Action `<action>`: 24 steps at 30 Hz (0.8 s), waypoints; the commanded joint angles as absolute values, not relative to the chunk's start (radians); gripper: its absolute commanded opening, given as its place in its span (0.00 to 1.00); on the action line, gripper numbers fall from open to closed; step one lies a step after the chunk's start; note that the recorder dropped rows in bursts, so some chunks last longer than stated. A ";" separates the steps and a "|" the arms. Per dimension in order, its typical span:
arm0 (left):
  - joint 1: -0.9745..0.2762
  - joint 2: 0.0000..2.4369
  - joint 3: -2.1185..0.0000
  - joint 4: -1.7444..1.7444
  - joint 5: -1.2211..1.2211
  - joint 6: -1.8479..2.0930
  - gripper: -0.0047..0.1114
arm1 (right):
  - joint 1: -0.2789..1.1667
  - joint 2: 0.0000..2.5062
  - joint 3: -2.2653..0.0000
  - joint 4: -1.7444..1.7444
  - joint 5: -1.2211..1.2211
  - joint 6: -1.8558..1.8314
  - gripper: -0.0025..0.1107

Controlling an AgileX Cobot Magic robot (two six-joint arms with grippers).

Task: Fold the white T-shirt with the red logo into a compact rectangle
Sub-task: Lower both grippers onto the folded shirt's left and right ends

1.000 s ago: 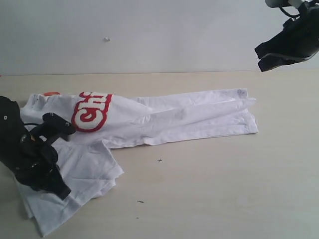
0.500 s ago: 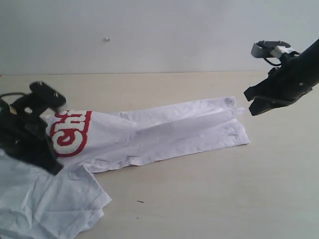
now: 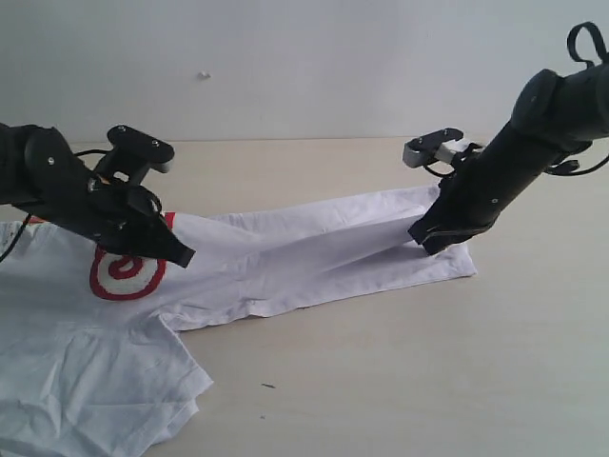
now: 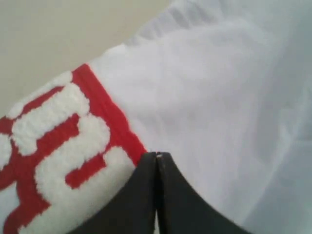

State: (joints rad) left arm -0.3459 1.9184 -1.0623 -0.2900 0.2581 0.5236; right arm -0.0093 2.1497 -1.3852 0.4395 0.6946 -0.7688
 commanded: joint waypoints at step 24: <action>-0.308 1.894 -1.199 -0.346 0.331 0.524 0.04 | 0.012 2.103 -1.122 0.120 0.739 -0.468 0.02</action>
State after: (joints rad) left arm -0.3021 1.9200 -1.2061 -0.3100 0.3099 0.5215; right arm 0.0136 2.0844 -1.2109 0.1830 0.6230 -0.4794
